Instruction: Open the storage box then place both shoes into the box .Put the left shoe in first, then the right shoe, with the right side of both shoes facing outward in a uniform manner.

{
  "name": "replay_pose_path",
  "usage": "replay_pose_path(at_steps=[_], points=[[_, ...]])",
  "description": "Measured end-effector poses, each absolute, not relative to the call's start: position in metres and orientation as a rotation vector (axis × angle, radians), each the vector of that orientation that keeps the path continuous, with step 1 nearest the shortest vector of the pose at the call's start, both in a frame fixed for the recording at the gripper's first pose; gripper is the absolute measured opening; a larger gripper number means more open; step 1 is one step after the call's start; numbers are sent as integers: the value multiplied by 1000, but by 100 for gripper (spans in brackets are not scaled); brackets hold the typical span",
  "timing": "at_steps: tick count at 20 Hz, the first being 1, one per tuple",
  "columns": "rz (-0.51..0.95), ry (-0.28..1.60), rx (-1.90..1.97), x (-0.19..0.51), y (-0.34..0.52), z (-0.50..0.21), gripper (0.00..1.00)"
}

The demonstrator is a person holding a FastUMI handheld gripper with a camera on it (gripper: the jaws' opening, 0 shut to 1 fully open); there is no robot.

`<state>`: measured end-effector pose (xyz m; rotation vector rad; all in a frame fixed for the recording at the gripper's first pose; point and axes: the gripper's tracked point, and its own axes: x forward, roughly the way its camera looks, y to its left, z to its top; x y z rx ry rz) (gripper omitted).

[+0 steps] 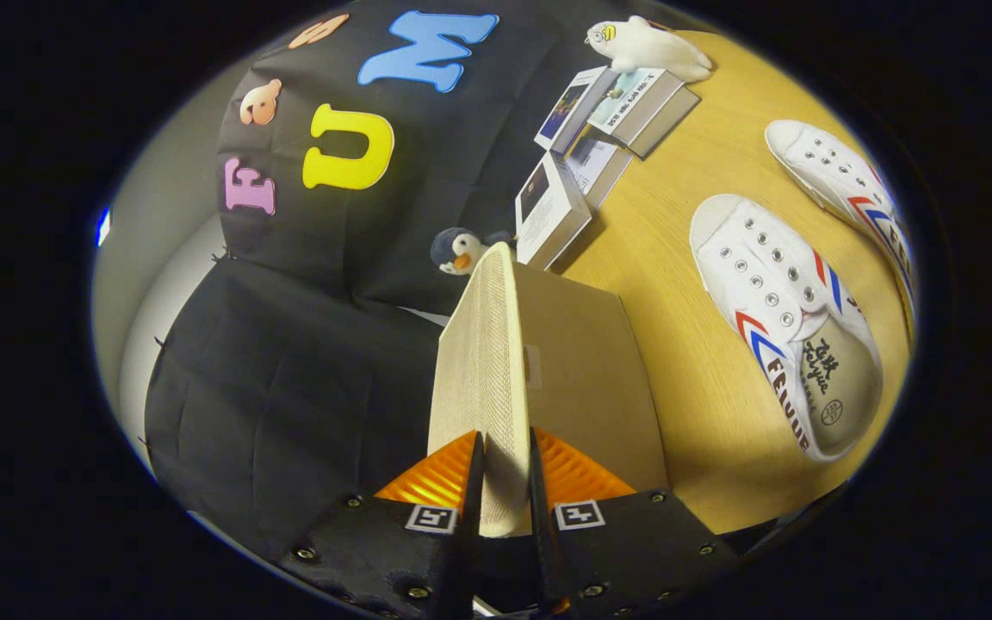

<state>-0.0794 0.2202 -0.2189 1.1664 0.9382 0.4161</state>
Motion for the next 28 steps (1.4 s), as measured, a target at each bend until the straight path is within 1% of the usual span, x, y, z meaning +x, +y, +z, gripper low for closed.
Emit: replay_pose_path(at_steps=[1,2,3,4,7,11,18,28], points=[[423,947,1158,-79,219,-218,25],[433,950,1140,-81,219,-216,25],[420,919,1146,-80,197,-204,24],[417,920,1134,-75,214,-207,1],[468,917,1077,-72,219,-186,0],[535,867,1035,-61,231,-141,0],[636,797,889,-51,282,-74,0],[747,736,691,-47,379,-38,2]])
